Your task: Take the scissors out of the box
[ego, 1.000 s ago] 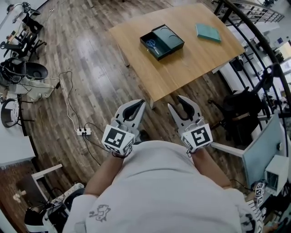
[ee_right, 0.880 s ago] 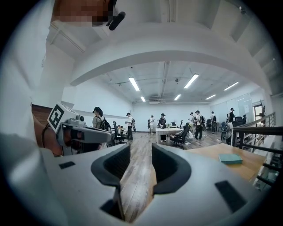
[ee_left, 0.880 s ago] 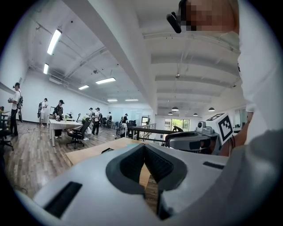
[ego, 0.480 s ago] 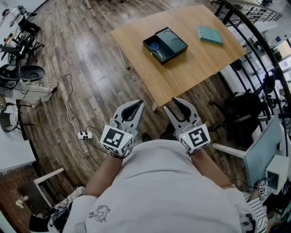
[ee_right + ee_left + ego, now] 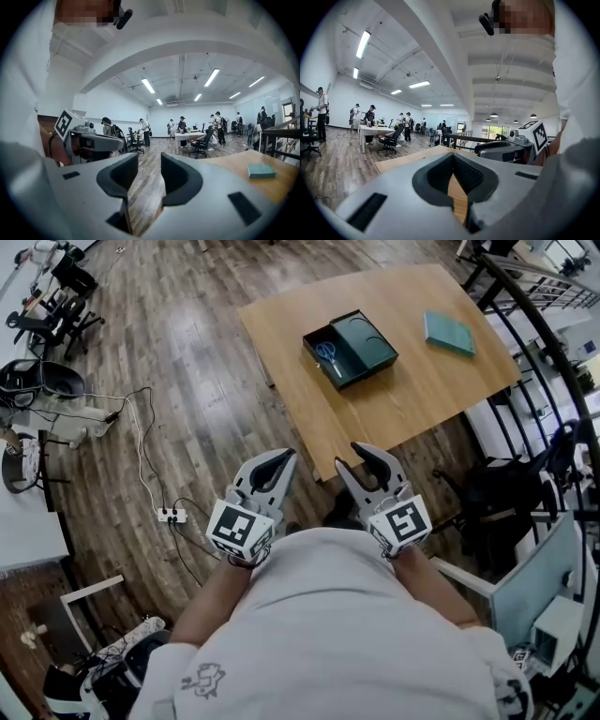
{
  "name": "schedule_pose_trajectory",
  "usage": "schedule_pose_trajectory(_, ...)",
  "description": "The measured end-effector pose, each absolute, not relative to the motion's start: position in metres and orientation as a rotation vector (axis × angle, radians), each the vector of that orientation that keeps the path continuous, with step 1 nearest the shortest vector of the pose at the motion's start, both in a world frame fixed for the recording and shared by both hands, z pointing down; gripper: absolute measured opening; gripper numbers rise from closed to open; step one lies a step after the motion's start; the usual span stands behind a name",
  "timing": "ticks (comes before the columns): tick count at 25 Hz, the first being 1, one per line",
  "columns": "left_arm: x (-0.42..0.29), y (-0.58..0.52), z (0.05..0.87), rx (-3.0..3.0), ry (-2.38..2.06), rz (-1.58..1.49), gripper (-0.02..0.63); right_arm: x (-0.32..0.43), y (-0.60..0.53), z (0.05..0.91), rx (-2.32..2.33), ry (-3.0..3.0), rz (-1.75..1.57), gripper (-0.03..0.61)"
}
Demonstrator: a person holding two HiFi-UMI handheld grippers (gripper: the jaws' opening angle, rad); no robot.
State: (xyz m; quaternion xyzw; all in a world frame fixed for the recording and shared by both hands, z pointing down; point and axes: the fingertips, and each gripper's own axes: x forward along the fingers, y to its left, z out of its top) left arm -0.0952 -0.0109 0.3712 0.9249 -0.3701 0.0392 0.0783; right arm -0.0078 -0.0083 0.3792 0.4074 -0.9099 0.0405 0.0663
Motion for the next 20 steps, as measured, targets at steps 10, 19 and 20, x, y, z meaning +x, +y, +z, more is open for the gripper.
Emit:
schedule_pose_trajectory(10, -0.041, -0.072, 0.374, 2.734, -1.201, 0.124, 0.005, 0.056, -0.073, 0.387, 1.145, -2.771, 0.141, 0.158)
schedule_pose_trajectory(19, -0.013, -0.096, 0.393, 2.67, -1.204, 0.166, 0.005, 0.093, -0.101, 0.409, 1.162, -2.756, 0.244, 0.155)
schedule_pose_trajectory(20, -0.013, -0.099, 0.395, 2.666, -1.202, 0.169, 0.005, 0.094, -0.104, 0.412, 1.163, -2.753, 0.253, 0.155)
